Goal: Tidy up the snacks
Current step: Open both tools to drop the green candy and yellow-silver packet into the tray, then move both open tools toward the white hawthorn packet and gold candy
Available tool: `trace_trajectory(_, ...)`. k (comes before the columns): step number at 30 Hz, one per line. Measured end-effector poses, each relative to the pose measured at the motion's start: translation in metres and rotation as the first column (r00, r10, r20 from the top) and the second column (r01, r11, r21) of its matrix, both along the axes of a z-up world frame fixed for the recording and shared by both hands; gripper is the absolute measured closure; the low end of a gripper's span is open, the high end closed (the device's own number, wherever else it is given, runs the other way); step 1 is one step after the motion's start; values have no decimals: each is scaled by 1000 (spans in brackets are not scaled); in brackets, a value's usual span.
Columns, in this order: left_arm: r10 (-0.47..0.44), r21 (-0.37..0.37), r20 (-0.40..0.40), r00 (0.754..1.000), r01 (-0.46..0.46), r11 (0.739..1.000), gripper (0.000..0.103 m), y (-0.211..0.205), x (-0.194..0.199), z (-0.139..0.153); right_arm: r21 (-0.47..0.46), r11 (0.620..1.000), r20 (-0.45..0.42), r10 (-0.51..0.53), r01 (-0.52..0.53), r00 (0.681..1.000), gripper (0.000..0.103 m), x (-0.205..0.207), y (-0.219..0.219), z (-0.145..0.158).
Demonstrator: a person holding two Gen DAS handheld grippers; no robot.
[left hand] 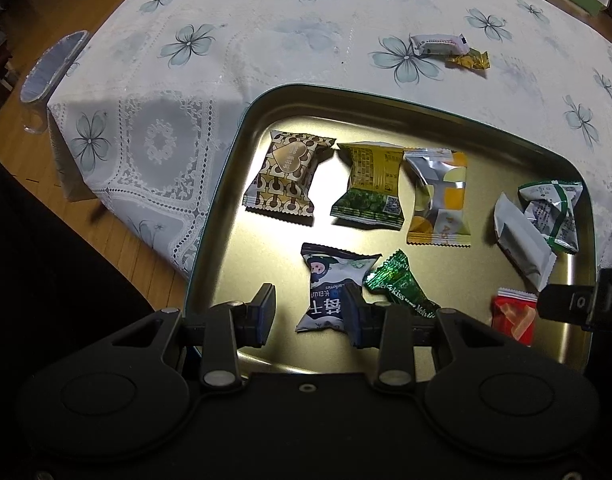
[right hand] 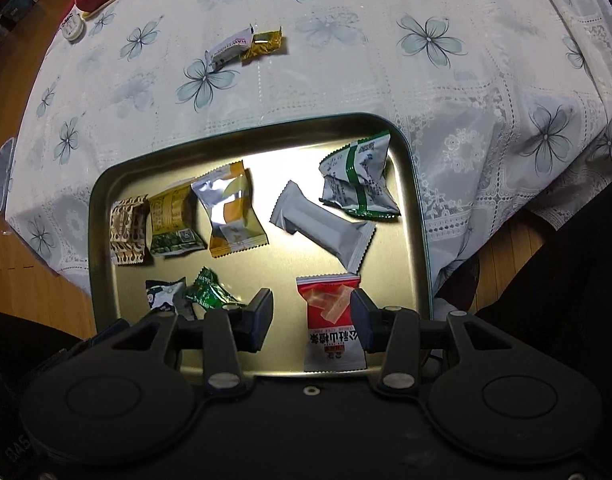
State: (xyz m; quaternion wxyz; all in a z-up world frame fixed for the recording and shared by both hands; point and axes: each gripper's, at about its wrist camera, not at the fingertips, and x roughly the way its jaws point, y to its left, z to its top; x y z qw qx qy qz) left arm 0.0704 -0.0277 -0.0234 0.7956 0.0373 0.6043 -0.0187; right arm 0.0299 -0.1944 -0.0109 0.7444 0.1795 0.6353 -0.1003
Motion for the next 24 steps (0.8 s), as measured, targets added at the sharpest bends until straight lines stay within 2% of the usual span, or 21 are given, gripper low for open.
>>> trace_trajectory(11,0,1,-20,1000,0,1000,57,0,-3,-3,5,1000,-51,19,-19,998,58,-13,7,-13)
trace_trajectory(18,-13,-25,-77,997,11,1000,57,-1,-3,-5,52,998,-143,44,-37,989,58,-13,11,-27)
trace_trajectory(24,-66,-49,-104,992,61,997,57,-5,3,5,84,994,-200,79,-63,977,58,-7,11,-26)
